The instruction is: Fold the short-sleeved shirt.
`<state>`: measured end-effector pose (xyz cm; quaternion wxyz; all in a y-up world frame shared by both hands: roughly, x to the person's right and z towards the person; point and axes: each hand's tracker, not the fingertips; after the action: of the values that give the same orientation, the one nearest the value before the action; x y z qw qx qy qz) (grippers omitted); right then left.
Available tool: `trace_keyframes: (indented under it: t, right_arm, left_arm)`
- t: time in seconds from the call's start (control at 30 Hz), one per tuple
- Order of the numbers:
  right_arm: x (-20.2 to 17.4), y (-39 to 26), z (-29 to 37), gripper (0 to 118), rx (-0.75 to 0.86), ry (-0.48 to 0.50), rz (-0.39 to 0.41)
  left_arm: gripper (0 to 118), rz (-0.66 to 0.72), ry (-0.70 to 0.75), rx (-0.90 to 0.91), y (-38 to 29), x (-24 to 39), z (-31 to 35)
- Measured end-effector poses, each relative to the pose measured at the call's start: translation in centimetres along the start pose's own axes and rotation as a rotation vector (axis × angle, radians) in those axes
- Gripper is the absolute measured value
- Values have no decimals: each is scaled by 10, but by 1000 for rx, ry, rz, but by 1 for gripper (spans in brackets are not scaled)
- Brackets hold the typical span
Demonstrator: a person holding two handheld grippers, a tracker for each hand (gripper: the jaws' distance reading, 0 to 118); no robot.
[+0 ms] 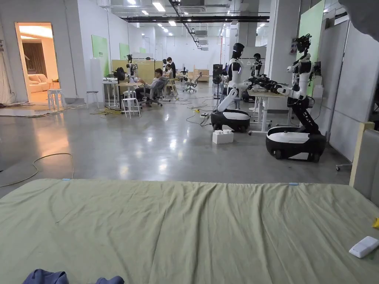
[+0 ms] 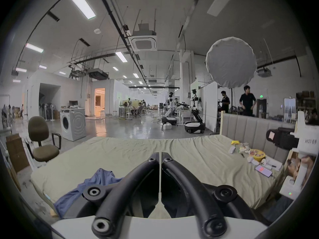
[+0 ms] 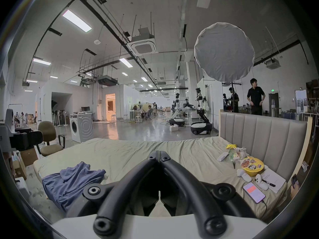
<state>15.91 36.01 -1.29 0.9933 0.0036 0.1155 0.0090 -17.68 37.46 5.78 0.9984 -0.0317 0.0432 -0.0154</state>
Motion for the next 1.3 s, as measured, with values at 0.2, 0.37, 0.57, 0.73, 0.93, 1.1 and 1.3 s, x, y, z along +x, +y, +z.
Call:
trace_keyframes:
  t: [0.2,0.37,0.57,0.73,0.93,1.1,1.3]
  right_arm:
    - [-2,0,-1,0,-5,16,4]
    - [-2,-4,-2,0,-14,25,0]
    - [2,-18,-5,0,-94,15,-9]
    - [3,-37,-18,0,-184,10,-31]
    - [0,-58,-35,0,-284,1,-29]
    - [1,-73,-48,0,-373,-5,-61]
    - [10,-93,-60,0,-456,-35,-121]
  left_arm:
    - [1,15,-7,2,-1,-2,-1]
    - [1,8,-11,-3,-5,-10,-2]
    - [1,65,4,-118,-30,-59,-24]
    - [37,48,94,-378,-74,-110,-86]
    - [81,183,113,-598,-144,-179,-181]
    - [96,206,119,-731,-200,-214,-251]
    - [96,244,180,-811,-238,-237,-302]
